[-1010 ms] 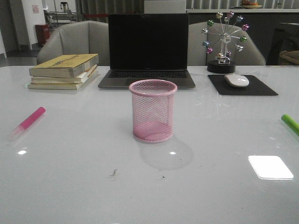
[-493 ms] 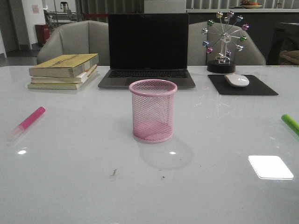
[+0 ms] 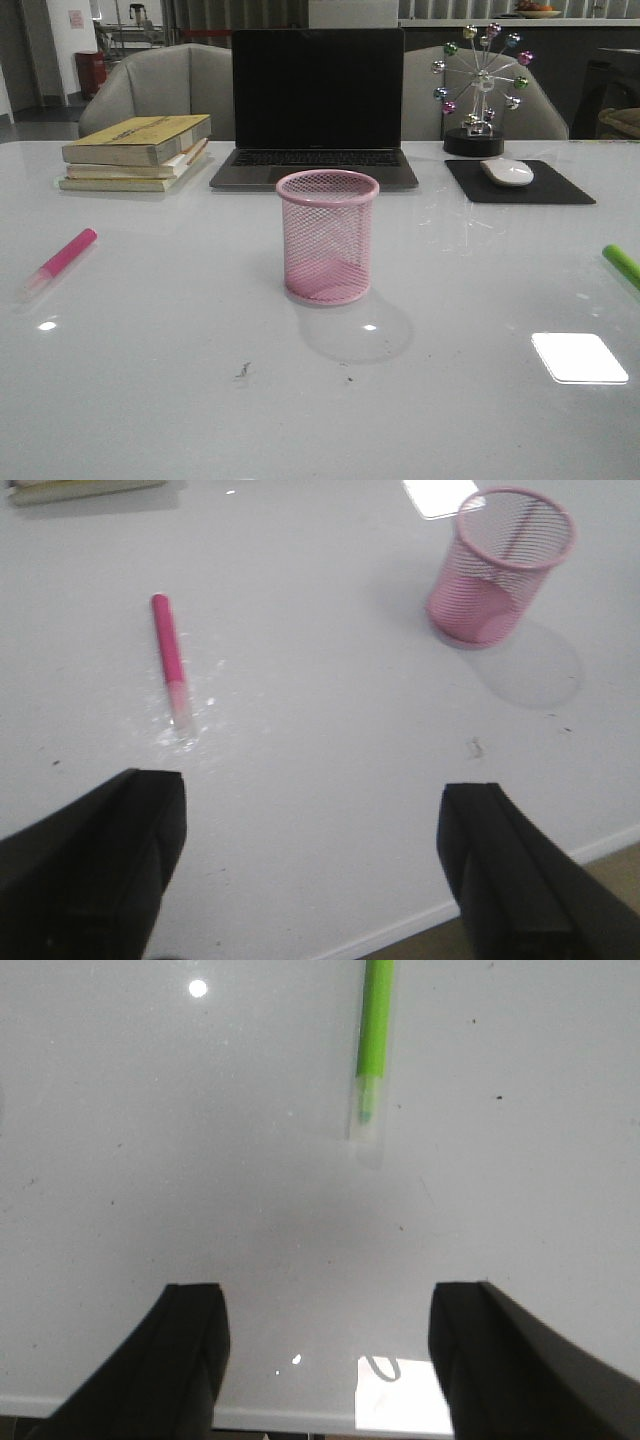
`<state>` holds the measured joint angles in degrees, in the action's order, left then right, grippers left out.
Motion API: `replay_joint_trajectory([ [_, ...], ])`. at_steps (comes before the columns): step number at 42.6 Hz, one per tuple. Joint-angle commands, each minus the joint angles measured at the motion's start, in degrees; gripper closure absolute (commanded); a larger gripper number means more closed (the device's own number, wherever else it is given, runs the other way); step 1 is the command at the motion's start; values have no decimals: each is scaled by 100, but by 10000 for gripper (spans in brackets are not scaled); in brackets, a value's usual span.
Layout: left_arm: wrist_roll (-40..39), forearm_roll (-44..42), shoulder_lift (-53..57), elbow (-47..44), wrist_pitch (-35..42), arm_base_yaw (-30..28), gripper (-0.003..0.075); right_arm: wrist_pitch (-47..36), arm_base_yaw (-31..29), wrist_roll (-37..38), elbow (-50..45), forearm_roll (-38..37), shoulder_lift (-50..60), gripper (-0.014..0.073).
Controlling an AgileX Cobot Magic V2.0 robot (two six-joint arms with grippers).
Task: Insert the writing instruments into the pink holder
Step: 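Grasp the green highlighter with the right gripper and lift it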
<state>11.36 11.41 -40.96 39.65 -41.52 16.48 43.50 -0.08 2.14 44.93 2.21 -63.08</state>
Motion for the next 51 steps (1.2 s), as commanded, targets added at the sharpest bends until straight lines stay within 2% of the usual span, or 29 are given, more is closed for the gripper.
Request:
replay_joint_trajectory([
  [1, 51, 153, -24, 184, 401, 484, 176, -343, -110, 40, 623, -3, -588, 54],
  [11, 51, 217, -24, 184, 401, 1158, 228, -138, -355, -3, 1783, 107, -2272, 54],
  [24, 51, 217, -24, 184, 401, 1233, 257, 290, -355, -157, 3302, 107, -4111, 54],
  [32, 51, 217, -24, 184, 401, 1233, 257, 434, -355, -328, 3977, 96, -4738, 58],
  [42, 41, 239, -24, 184, 401, 1233, 257, 551, -355, -343, 4530, 69, -5261, 213],
  [51, 41, 242, -24, 184, 401, 1233, 257, 651, -355, -343, 4684, -64, -5509, 220],
])
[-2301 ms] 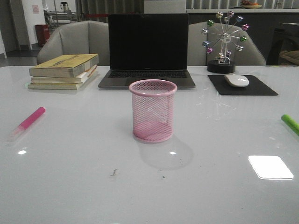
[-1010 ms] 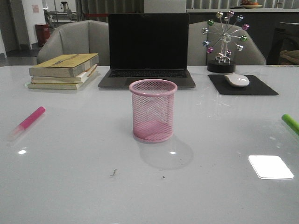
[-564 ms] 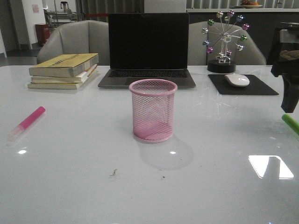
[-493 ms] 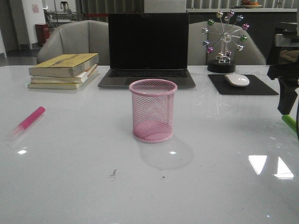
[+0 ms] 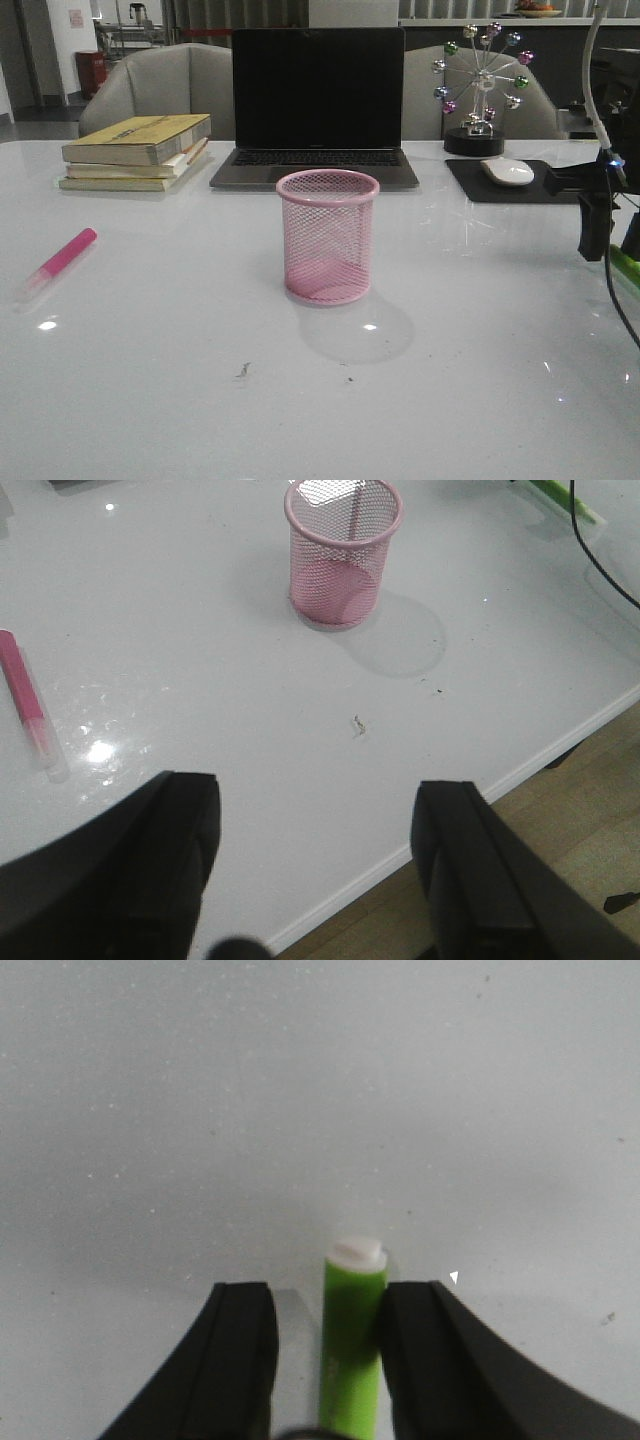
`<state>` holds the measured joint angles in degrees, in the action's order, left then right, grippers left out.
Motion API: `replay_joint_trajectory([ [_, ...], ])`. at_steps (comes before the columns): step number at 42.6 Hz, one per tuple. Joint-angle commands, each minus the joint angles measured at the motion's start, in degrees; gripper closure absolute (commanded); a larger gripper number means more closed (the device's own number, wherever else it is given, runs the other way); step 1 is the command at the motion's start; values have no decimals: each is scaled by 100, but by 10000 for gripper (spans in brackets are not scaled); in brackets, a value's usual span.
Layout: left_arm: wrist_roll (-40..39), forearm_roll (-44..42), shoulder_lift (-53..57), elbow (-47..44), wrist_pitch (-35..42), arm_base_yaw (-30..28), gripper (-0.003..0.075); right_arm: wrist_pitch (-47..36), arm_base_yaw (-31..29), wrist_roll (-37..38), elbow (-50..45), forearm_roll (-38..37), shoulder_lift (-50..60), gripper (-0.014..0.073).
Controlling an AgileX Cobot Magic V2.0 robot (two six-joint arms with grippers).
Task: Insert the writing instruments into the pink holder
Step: 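Grasp the green highlighter with the right gripper and lift it, then carry the green highlighter with the right gripper above the pink holder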
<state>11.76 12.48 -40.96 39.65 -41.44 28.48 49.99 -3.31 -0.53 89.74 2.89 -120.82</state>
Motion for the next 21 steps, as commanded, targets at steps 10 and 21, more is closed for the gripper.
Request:
replay_joint_trajectory([
  [10, 2, 144, -24, 184, 413, 32, 257, 24, -32, -75, 218, -215, 231, 356],
  [21, 2, 144, -24, 184, 410, 32, 257, -74, 32, -87, 222, -102, 623, 463],
])
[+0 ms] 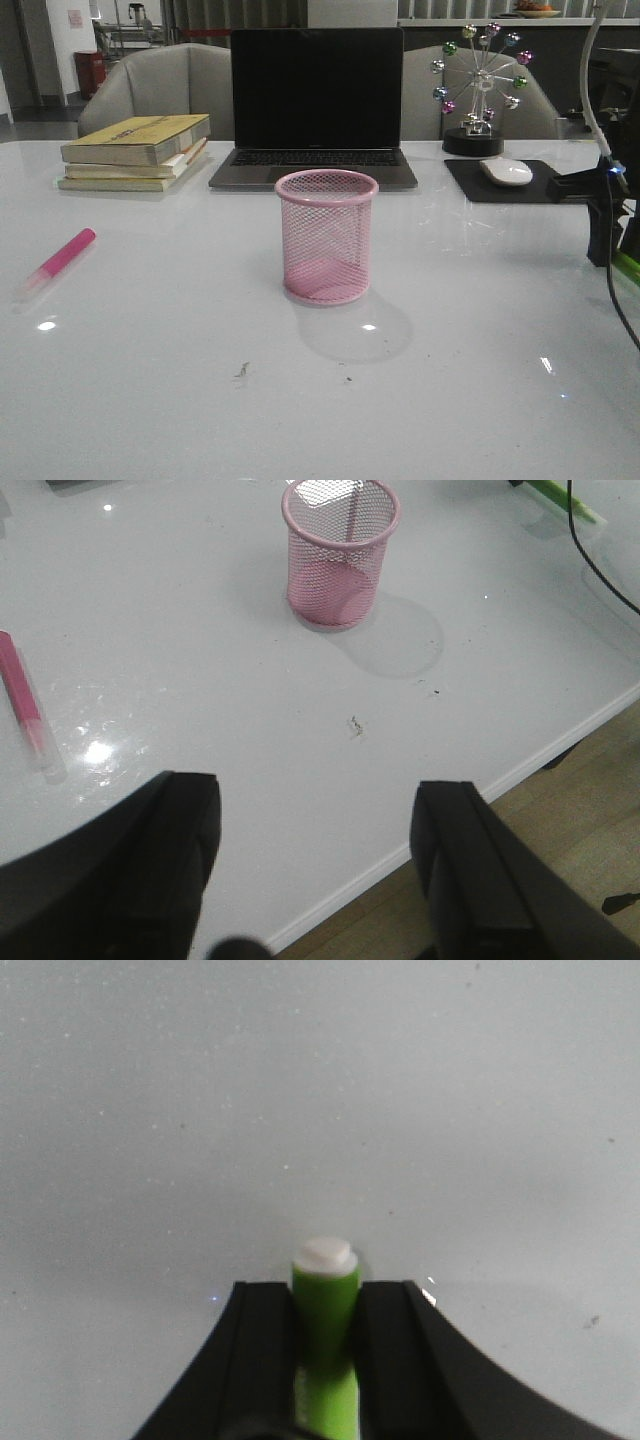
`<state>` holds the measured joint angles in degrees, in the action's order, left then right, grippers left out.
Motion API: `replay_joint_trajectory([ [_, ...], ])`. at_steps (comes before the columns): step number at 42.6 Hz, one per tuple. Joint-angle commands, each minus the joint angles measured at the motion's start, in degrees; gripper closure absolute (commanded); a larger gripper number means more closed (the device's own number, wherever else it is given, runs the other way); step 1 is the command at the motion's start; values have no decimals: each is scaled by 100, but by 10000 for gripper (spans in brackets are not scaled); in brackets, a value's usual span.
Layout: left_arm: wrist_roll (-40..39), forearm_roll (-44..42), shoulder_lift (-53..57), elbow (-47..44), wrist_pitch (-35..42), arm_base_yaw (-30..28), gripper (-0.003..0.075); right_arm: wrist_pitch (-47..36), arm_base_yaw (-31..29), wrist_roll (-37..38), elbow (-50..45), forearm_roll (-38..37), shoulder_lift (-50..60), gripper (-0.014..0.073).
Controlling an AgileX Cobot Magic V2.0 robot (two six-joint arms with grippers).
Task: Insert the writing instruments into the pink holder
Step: 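Carry the green highlighter with the right gripper above the pink holder, then lower the green highlighter into the holder, open the right gripper, withdraw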
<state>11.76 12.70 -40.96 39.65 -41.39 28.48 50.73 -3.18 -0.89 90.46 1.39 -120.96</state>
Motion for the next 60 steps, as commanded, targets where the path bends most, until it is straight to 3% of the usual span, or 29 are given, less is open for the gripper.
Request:
replay_joint_trajectory([
  [1, 2, 122, -24, 184, 405, 32, 257, -229, 52, -64, 115, 93, 759, 463],
  [9, 2, 122, -24, 184, 405, 32, 257, -1836, 530, -589, -811, 911, 1973, 463],
  [15, 2, 122, -24, 184, 405, 32, 257, -3851, 1167, -1066, -1921, 1644, 3070, 463],
  [21, 2, 122, -24, 184, 405, 32, 257, -5633, 1936, -1067, -2840, 1739, 3791, 463],
  [30, 2, 122, -24, 184, 405, 32, 257, -7887, 3211, -980, -3664, 1728, 3811, 463],
  [37, 2, 122, -24, 184, 405, 32, 257, -9182, 3768, -982, -3743, 1721, 3193, 463],
  [52, 2, 122, -24, 184, 405, 32, 257, -10487, 3868, -982, -3743, 1500, 1781, 449],
  [55, 2, 122, -24, 184, 405, 32, 257, -10477, 3868, -982, -3743, 1483, 1662, 393],
  [60, 2, 122, -24, 184, 405, 32, 257, -10456, 3868, -982, -3743, 1481, 1608, 230],
])
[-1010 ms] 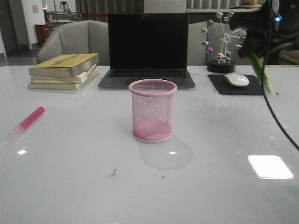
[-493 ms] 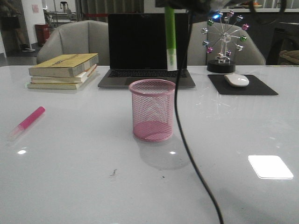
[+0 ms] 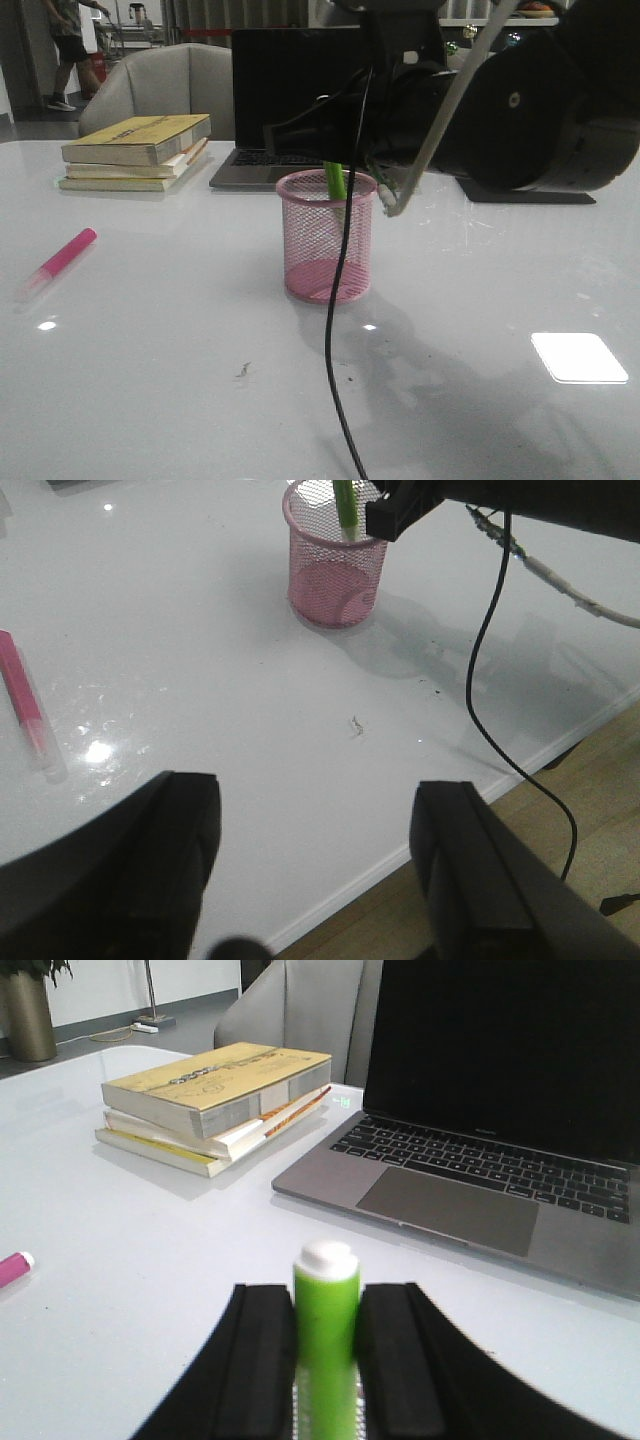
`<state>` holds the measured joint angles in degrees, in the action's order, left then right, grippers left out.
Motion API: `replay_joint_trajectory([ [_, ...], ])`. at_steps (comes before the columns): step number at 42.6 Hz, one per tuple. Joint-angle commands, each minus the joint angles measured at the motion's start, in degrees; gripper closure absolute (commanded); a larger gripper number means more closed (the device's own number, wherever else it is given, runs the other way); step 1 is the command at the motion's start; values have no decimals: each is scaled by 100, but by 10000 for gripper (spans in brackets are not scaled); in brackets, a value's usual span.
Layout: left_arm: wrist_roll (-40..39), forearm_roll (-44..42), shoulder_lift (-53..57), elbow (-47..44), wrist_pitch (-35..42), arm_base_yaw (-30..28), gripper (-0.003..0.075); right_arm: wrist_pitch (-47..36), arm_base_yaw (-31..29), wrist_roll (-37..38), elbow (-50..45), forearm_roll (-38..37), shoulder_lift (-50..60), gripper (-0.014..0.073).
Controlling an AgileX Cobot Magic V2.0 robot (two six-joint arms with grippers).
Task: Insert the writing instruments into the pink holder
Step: 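Lower the green highlighter into the holder, open the right gripper, withdraw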
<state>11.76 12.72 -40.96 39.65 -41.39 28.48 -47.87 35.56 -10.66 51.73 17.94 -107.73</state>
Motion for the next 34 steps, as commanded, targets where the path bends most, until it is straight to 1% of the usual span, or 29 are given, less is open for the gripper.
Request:
replay_joint_trajectory([
  [1, 2, 120, -24, 184, 405, 32, 257, -625, -6, -5, 131, -175, 285, 197],
  [3, 2, 120, -24, 184, 405, 32, 257, -692, -6, -5, 140, -175, 304, 150],
  [5, 2, 120, -24, 184, 405, 32, 257, -637, -6, -5, 177, -175, 368, 135],
  [8, 2, 120, -24, 184, 405, 32, 257, -105, -6, -10, 188, -175, 693, 138],
  [11, 2, 120, -24, 184, 405, 32, 258, 1137, -13, -24, 251, -175, 1225, 138],
  [14, 2, 120, -24, 184, 405, 32, 257, 2811, -61, -179, 393, -175, 1854, 138],
  [16, 2, 120, -24, 184, 405, 32, 257, 3760, -127, -361, 467, -175, 2231, 138],
  [20, 2, 120, -24, 184, 405, 32, 258, 5187, -316, -567, 516, -179, 2955, 138],
  [21, 2, 120, -24, 184, 405, 32, 258, 5360, -359, -567, 516, -179, 3055, 138],
  [22, 2, 120, -24, 184, 393, 32, 260, 5777, -420, -567, 516, -179, 3299, 138],
  [27, 2, 120, -24, 184, 384, 32, 266, 7159, -664, -562, 510, -179, 4094, 138],
  [28, 2, 120, -24, 184, 384, 32, 266, 7304, -689, -557, 504, -179, 4172, 138],
  [30, 2, 120, -24, 184, 384, 32, 266, 7870, -710, -557, 492, -186, 4459, 138],
  [34, 2, 120, -24, 184, 360, 32, 265, 8524, -710, -512, 387, -283, 4819, 138],
])
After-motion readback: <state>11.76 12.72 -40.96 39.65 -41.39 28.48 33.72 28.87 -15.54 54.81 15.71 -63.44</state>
